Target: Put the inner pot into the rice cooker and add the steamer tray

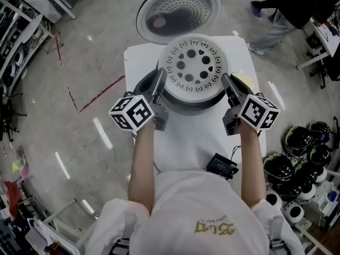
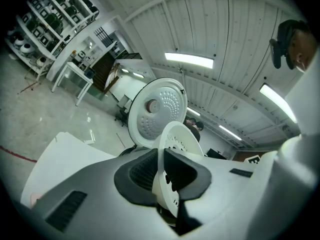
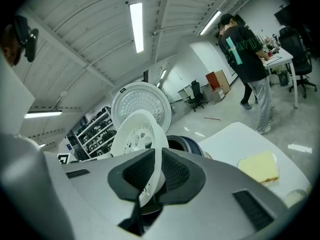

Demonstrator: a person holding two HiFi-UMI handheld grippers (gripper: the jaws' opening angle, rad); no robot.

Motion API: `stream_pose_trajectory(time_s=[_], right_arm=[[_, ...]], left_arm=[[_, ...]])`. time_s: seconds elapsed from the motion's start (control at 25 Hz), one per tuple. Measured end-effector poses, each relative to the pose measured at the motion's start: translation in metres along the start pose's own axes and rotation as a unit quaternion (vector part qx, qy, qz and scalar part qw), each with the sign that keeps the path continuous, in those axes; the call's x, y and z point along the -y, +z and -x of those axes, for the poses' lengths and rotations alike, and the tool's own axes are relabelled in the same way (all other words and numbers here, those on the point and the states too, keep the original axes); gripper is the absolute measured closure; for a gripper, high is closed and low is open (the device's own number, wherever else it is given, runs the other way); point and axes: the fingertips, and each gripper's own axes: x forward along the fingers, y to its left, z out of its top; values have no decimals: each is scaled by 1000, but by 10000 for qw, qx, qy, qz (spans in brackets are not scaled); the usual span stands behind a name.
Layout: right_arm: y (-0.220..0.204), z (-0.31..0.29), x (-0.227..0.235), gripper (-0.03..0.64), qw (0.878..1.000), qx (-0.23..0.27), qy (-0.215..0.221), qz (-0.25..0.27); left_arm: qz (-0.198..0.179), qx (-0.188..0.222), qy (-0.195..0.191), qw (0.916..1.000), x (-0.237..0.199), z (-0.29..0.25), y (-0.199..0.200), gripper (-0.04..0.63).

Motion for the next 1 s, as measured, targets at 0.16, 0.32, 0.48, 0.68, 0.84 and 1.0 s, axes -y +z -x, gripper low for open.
stream_pose_trajectory(time_s=[0.16, 0.32, 0.48, 0.68, 0.84, 1.0], right_arm=[[-7, -10, 7, 560, 9999, -147, -19, -43], [-13, -15, 14, 554, 9996, -286, -24, -48], [-21, -19, 18, 545, 9991, -396, -102, 77], [-22, -21, 22, 528, 9963, -532, -317, 598], [-24, -23, 22, 517, 9935, -600, -407, 874], [-24, -26, 24, 503, 9884, -590, -553, 1288]], left_arm=[[-4, -72, 128, 9999, -10, -5, -4, 538], [-124, -169, 230, 9995, -15, -10, -10, 537], [-370, -313, 345, 9982, -20, -10, -16, 531], [-859, -376, 510, 9943, -17, -14, -17, 523], [-1373, -482, 710, 9868, -16, -16, -18, 512], [-1833, -636, 982, 9761, -20, -18, -24, 495]])
